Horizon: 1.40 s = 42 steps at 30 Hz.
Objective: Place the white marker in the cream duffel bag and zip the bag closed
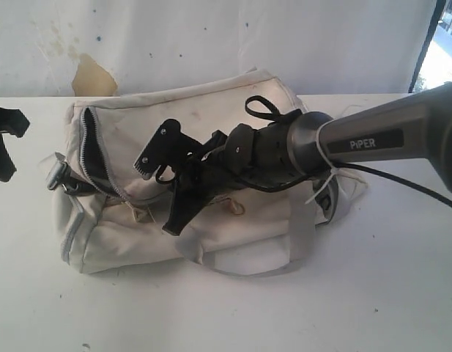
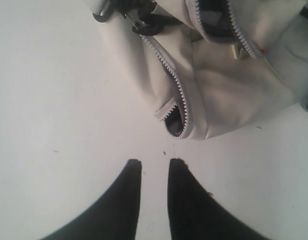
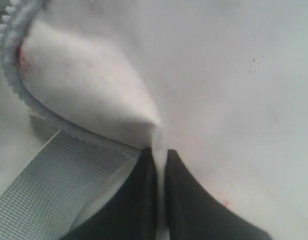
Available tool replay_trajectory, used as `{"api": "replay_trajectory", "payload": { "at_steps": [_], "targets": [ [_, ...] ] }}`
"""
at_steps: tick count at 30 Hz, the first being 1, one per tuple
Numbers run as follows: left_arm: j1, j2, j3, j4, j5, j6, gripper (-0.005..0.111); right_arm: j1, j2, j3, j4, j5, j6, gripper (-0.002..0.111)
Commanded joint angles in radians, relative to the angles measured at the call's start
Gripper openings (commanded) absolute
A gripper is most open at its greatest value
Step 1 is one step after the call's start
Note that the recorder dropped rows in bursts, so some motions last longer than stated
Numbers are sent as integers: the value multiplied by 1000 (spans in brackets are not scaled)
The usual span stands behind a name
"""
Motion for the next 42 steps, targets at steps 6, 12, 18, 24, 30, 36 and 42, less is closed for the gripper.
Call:
{"api": "replay_trajectory", "payload": {
  "at_steps": [6, 12, 18, 24, 30, 36, 42],
  "targets": [
    [-1, -11, 1, -21, 4, 5, 20, -11, -14, -124, 3, -73, 78, 0],
    [-1, -11, 3, -86, 4, 51, 20, -25, -3, -176, 7, -105, 76, 0],
    [-1, -11, 49, -210, 4, 172, 20, -71, 26, -181, 23, -63, 144, 0],
    [-1, -11, 206, -476, -152, 427, 20, -81, 4, -181, 34, 129, 227, 29],
    [-1, -11, 277, -658, -225, 656, 20, -81, -103, -181, 34, 255, 333, 60],
    [-15, 18, 359, -934, -284, 828, 34, -123, -219, -181, 27, 519, 577, 60],
    [-150, 64, 373, -994, -425, 869, 39, -218, -241, -181, 6, 708, 719, 60]
  ]
}}
